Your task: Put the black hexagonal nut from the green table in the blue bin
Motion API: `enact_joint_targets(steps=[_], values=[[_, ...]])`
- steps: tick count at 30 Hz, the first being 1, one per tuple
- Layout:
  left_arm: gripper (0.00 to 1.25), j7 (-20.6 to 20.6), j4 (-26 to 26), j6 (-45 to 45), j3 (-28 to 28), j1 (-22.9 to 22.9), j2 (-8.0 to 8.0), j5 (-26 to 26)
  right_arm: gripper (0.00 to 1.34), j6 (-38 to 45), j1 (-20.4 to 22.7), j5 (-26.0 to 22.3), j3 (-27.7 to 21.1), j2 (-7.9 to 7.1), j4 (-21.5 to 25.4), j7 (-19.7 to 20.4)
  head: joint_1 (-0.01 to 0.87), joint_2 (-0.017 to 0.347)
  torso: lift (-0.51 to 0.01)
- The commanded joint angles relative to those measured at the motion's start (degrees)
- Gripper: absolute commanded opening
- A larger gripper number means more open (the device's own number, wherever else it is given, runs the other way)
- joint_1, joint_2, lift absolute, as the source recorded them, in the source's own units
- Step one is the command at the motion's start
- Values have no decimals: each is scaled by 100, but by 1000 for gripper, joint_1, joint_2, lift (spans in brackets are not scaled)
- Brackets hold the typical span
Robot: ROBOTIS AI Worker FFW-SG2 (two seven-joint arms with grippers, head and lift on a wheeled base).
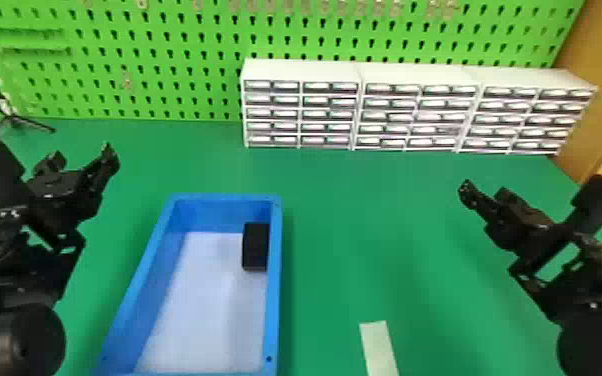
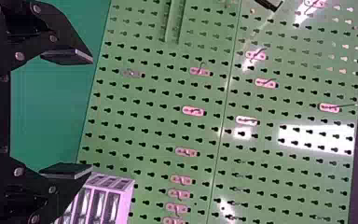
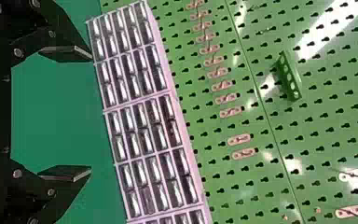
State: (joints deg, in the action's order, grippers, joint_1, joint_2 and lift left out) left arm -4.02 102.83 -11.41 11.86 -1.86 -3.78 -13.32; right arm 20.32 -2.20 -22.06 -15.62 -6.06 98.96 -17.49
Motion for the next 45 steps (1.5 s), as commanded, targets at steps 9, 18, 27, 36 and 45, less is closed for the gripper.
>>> enact_joint_targets(steps=[9, 18, 27, 36, 45], values=[[816, 24, 0, 7, -8, -8, 0, 4, 922, 69, -26, 36, 59, -18, -9, 0, 692, 8, -97], [818, 24, 0, 33, 1, -8, 0, 4, 922, 86, -62, 36, 111, 8, -35, -9, 692, 8, -97], [816, 24, 0, 33, -8, -8, 0, 13, 923, 86, -62, 36, 111, 8, -35, -9, 692, 8, -97], [818, 24, 0, 33, -8, 1, 0, 4, 923, 86, -70, 53, 103, 34, -44, 0, 692, 8, -97], [818, 24, 0, 33, -17, 1, 0, 4, 922, 86, -70, 53, 111, 34, -44, 0, 692, 8, -97]])
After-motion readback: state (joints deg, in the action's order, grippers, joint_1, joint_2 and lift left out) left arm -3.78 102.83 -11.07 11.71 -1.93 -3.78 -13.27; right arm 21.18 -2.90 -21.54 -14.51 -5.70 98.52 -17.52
